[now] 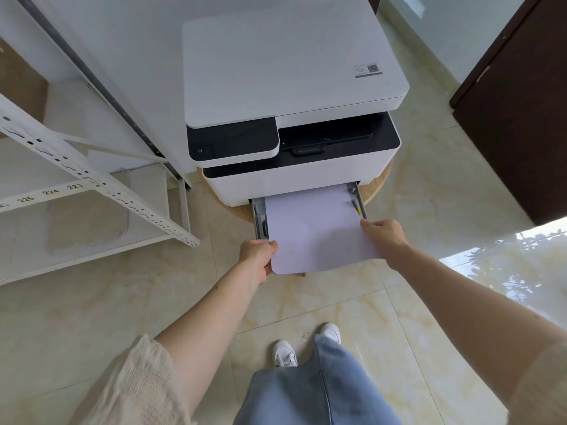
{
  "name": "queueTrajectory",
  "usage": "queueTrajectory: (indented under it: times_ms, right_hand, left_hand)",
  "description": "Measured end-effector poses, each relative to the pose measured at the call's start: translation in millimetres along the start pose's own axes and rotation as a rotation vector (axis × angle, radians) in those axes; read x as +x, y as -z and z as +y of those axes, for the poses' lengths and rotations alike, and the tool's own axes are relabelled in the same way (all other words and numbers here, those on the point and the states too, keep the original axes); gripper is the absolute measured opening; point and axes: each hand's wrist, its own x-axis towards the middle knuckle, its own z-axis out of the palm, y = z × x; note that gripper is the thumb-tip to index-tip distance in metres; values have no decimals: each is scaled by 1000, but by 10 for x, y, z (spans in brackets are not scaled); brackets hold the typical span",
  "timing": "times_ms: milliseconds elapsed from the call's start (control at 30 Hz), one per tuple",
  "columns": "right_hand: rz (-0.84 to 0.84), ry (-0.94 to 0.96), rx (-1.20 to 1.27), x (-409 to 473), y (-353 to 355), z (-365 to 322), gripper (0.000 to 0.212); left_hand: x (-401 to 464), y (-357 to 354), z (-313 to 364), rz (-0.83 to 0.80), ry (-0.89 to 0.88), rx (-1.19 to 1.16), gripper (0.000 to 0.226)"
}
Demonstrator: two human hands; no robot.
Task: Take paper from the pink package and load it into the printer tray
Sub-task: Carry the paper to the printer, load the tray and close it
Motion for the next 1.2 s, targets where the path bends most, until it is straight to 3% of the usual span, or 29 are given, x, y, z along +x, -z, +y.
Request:
queueTrajectory:
  times_ms: [233, 533, 667, 900, 1000, 1200]
  right_hand:
    - [-207, -105, 78, 56, 220, 63, 6]
    - [-123, -45, 32, 245, 52, 32, 12]
    - [-107, -33, 24, 274, 25, -19, 14]
    - [-87, -65, 30, 259, -30, -75, 6]
    - [-101, -136, 42, 244, -31, -30, 14]
    - [-45, -178, 75, 230, -37, -5, 8]
  left_hand:
    - [195, -140, 127, 75, -17, -7, 33]
    - [78, -20, 8, 98, 64, -17, 5]
    - [130, 22, -27, 144, 9, -23, 21]
    - [201, -56, -28, 278, -145, 100, 23]
    - [190, -51, -78, 294, -213, 143, 18]
    - [179, -41, -177, 284, -269, 140, 10]
